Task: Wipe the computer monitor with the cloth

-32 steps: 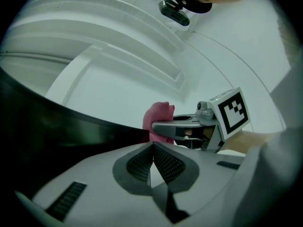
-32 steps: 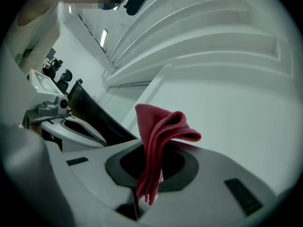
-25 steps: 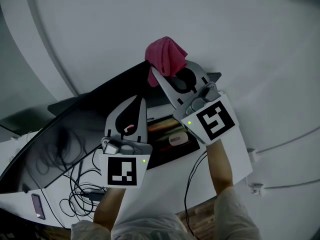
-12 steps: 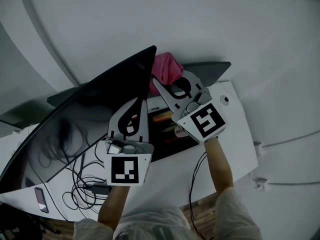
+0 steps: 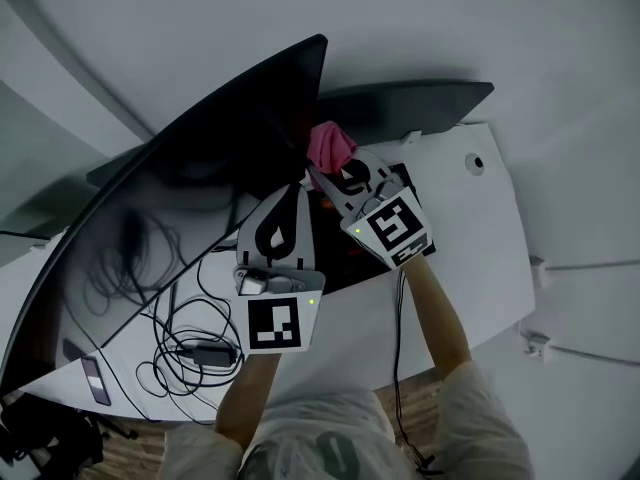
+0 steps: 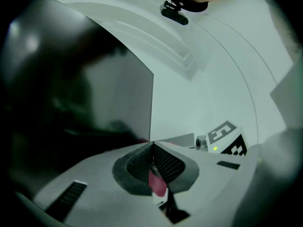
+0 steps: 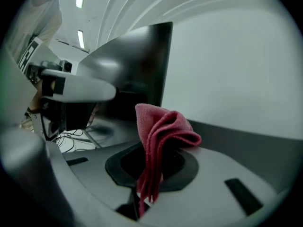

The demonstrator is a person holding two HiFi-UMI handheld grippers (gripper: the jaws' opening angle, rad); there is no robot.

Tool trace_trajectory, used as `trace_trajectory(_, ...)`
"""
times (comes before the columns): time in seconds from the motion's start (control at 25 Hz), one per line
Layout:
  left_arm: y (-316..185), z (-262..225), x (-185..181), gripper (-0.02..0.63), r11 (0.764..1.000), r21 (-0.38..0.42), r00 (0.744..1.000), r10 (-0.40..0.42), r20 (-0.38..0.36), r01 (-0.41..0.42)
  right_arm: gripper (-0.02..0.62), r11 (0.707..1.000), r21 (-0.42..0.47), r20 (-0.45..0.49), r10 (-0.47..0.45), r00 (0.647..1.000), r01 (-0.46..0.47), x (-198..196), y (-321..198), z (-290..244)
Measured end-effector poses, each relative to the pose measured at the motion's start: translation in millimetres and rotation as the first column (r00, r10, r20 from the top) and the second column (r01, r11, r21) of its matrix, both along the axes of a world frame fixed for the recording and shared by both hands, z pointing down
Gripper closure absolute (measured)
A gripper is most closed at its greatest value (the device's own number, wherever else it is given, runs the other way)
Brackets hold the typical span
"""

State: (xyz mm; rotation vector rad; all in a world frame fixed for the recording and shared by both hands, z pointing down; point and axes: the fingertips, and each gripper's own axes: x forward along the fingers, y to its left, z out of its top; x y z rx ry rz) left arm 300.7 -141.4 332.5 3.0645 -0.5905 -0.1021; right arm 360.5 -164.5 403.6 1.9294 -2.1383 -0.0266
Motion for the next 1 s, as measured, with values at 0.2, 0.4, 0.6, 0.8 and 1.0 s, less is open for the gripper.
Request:
trace_trajectory(0.2, 3, 22, 0, 0.591, 1.0, -0.021, 1.0, -0.002, 0.03, 0.003, 0.541, 0.995, -0.095, 0.071, 0.015, 0.997, -0.008, 1, 0, 57)
trace_trajectory(0.4, -1, 39, -3, 0.591, 0.999, -0.05, 0.998, -0.004, 0.059, 0.007, 0.541, 0.987, -0.161, 0.083, 0.023, 0.996, -0.009, 3, -3, 92)
trace_trajectory(0.6, -4, 48, -7, 0.591, 0.998, -0.064, 0.997, -0.005, 0.076, 0.01, 0.541, 0.982, -0.189, 0.095, 0.033, 0.995, -0.014, 2, -4, 107)
trace_trajectory(0.8, -9, 57, -3, 0.591, 0.997, -0.072, 0.996, 0.0, 0.088, 0.006, 0.541, 0.979, -0.204, 0.112, 0.042, 0.993, -0.018, 3, -2, 119)
trace_trajectory(1.0, -15, 67, 0, 0.591, 0.997, -0.081, 0.995, -0.006, 0.099, 0.014, 0.541, 0.978, -0.209, 0.117, 0.022, 0.993, 0.003, 2, -5, 123)
